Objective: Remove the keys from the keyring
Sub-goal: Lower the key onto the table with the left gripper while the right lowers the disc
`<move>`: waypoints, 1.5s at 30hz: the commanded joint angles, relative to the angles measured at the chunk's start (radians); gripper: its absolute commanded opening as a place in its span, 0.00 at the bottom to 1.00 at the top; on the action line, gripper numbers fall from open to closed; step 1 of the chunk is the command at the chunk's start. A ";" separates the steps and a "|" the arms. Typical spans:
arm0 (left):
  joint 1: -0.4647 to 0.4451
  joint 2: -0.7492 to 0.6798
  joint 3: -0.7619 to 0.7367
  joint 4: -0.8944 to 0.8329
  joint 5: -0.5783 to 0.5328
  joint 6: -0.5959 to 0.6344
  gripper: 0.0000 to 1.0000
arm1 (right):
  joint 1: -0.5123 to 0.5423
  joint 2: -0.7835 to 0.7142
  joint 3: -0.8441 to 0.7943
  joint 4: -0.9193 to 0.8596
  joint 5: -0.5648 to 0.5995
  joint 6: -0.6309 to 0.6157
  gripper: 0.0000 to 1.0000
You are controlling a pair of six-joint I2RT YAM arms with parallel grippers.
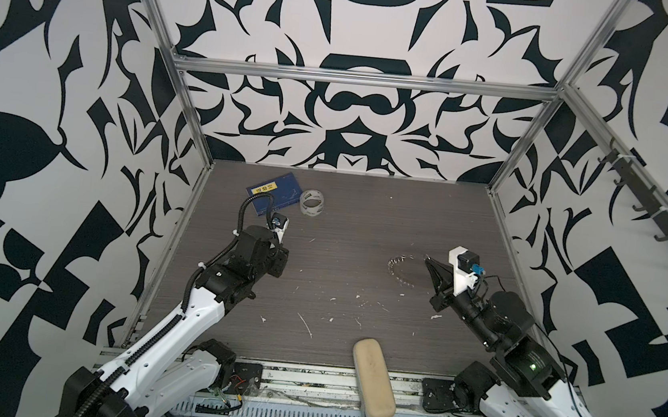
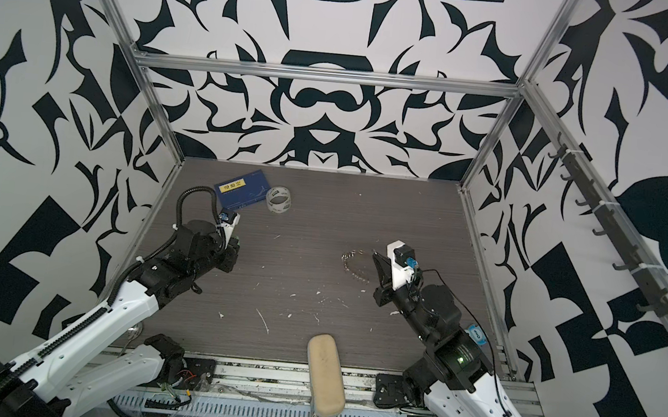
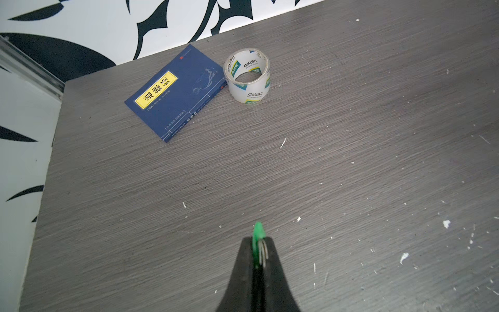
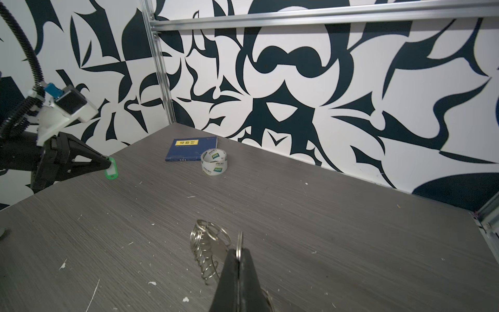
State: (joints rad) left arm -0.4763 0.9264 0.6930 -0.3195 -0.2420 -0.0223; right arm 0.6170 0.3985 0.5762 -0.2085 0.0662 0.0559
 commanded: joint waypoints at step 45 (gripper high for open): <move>0.115 0.570 0.279 -0.188 0.181 -0.117 0.79 | 0.002 0.214 0.168 -0.285 0.187 0.072 0.00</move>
State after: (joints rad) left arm -0.3649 1.5524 0.9516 -0.4969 -0.0383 -0.1459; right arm 0.6170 0.6346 0.6781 -0.5095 0.2192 0.1139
